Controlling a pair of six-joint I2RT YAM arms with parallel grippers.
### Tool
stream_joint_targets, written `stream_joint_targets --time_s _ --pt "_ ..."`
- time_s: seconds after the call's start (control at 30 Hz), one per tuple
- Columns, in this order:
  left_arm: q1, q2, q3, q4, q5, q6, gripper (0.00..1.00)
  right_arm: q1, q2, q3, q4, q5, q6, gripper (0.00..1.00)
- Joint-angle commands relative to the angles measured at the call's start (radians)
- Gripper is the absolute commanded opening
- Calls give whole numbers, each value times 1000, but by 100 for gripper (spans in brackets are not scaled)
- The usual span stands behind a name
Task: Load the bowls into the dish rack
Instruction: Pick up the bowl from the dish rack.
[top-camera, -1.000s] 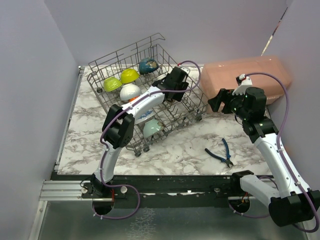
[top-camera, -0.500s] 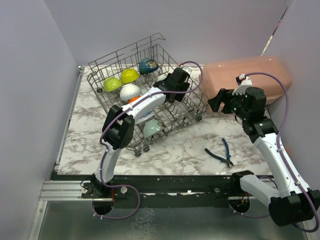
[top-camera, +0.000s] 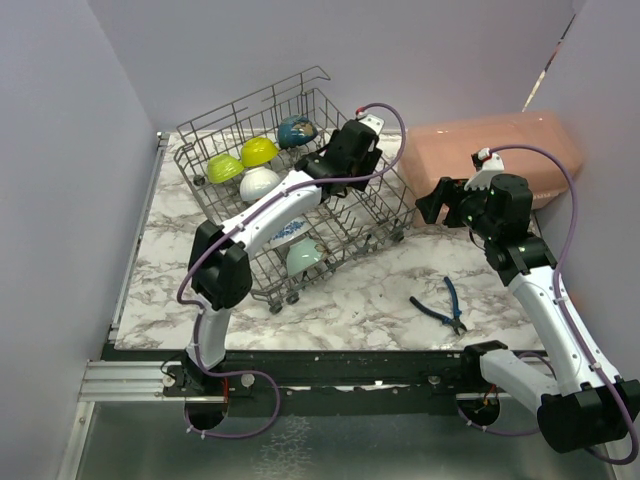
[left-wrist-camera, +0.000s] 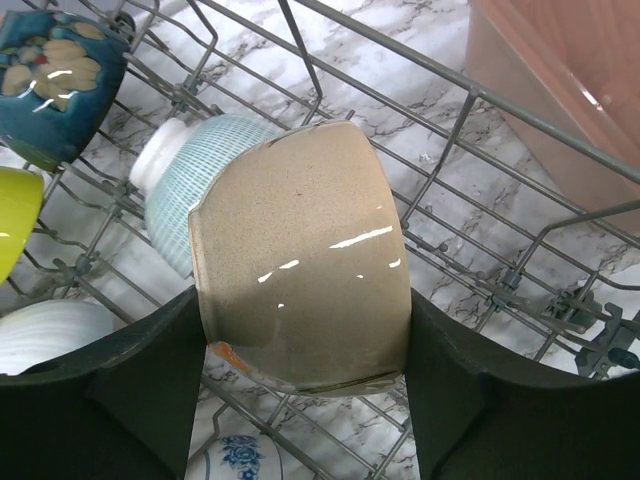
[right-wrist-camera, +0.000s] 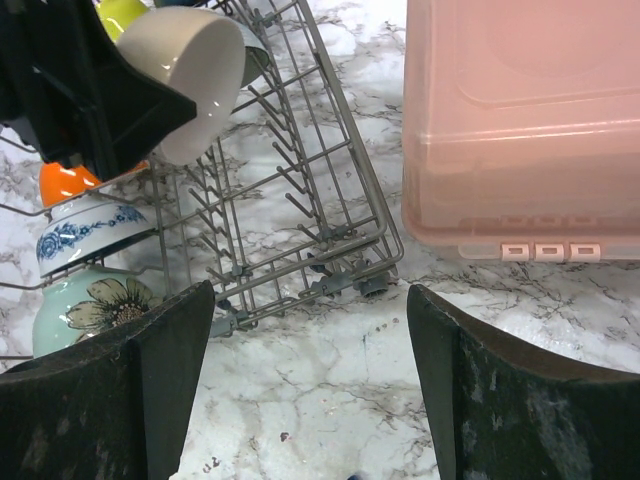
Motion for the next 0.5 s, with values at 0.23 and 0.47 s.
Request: stream_joint_targets --time_s 0.23,0.47 --pt "-5 -108 3 51 -54 148 0 -4 -8 11 -13 1 -7 82" --pt "-6 -180 -75 85 98 254 0 -5 -5 13 -12 1 -9 82"
